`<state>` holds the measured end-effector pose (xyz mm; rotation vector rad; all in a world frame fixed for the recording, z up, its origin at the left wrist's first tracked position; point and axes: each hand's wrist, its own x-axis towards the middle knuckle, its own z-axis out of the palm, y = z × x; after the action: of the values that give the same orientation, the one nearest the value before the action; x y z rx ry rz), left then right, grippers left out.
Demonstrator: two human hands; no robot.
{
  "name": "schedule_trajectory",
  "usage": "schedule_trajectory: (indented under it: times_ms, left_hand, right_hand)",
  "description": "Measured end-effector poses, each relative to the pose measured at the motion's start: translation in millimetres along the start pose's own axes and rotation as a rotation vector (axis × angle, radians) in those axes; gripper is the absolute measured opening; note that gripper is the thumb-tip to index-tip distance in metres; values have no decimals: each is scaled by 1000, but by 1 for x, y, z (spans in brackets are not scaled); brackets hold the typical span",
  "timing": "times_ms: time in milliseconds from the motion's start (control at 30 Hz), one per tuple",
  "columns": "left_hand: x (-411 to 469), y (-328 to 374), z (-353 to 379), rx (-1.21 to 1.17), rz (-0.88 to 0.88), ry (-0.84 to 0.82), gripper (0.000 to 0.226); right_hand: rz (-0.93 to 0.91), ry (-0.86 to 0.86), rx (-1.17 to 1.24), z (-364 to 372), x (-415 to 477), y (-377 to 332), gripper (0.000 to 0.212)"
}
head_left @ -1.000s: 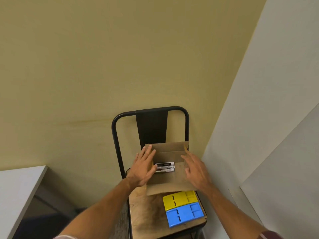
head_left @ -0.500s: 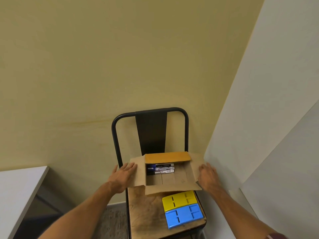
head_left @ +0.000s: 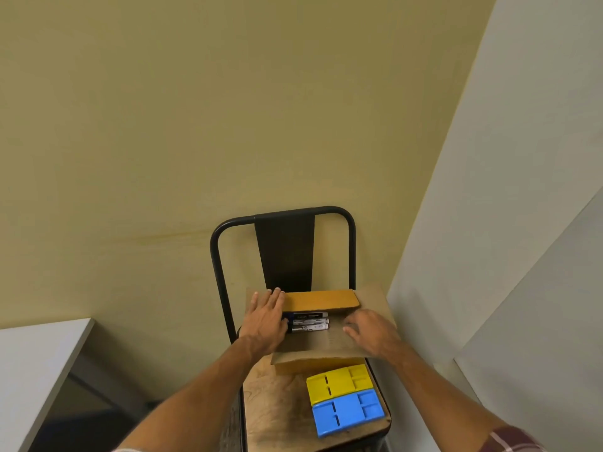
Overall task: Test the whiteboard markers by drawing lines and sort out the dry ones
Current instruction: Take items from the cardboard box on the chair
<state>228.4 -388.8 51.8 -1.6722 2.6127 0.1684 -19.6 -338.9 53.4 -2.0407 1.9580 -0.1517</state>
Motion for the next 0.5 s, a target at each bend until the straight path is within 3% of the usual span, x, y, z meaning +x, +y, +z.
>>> schedule_trajectory:
  times_ms: [233, 367, 500]
  left_hand:
    - [9, 13, -4, 65, 76, 4, 88]
    - [17, 11, -1, 121, 95, -59, 105]
    - [31, 9, -3, 101, 82, -28, 93]
  right_hand:
    - [-40, 40, -118, 9, 4, -3, 83]
    - [7, 48, -120, 12, 12, -9, 85]
    - [17, 107, -141, 12, 25, -17, 75]
